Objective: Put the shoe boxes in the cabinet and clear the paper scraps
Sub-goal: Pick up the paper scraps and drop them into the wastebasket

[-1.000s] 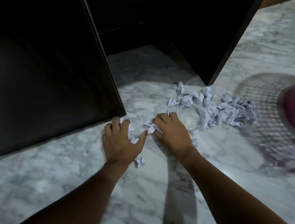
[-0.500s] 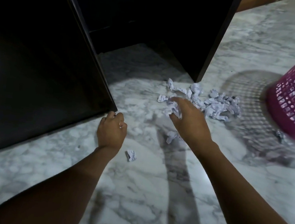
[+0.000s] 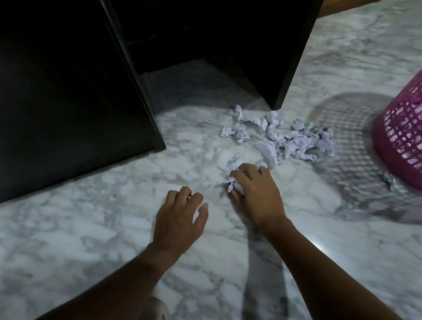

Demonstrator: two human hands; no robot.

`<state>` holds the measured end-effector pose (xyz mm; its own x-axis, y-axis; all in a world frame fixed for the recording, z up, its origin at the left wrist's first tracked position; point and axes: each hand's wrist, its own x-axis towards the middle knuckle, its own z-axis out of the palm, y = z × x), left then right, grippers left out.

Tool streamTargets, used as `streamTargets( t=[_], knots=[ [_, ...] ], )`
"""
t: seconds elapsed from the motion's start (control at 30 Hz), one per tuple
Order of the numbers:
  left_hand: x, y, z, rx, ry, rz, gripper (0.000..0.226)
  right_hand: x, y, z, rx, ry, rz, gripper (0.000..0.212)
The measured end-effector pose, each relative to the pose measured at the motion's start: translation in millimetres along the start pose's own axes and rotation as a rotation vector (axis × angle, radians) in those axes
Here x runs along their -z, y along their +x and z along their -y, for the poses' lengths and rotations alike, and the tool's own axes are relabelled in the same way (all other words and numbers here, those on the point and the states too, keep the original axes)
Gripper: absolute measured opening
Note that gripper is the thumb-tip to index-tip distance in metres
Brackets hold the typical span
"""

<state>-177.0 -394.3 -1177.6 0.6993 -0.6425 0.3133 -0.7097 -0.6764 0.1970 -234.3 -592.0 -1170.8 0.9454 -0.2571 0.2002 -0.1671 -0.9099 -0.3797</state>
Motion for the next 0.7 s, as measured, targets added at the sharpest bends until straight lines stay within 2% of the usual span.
streamTargets(
  t=[0.07, 0.2, 0.3, 0.37, 0.43, 0.5, 0.57, 0.63, 0.7],
  knots=[
    [-3, -1, 2, -0.003, 0.021, -0.022, 0.022, 1, -6, -1, 0.037, 0.041, -0.038, 0.02],
    [-4, 6, 1, 0.005, 0.018, -0.072, 0.015, -2, -6, -8, -0.005, 0.091, -0.031, 0.014],
    [-3, 16, -1, 0.059, -0.025, -0.02, 0.018, -5, -1, -13, -0.035, 0.175, -0.028, 0.018],
    [0, 24, -3, 0.115, -0.095, 0.033, 0.007, 1, 0, -11, -0.125, 0.299, -0.055, 0.02],
    [3, 33, -8, 0.22, -0.195, 0.066, 0.016, 10, 1, -6, -0.289, 0.447, -0.103, 0.018],
    [6, 44, -16, 0.345, -0.332, 0.066, 0.028, 23, 3, -2, -0.463, 0.584, -0.218, 0.012],
    [11, 61, -28, 0.48, -0.479, 0.066, 0.025, 42, 8, -1, -0.605, 0.707, -0.315, 0.019],
    [20, 89, -45, 0.654, -0.638, 0.087, 0.018, 72, 16, 0, -0.628, 0.773, -0.38, 0.016],
    [37, 125, -64, 0.768, -0.807, 0.089, 0.023, 112, 28, 3, -0.595, 0.78, -0.428, 0.005]
  ],
)
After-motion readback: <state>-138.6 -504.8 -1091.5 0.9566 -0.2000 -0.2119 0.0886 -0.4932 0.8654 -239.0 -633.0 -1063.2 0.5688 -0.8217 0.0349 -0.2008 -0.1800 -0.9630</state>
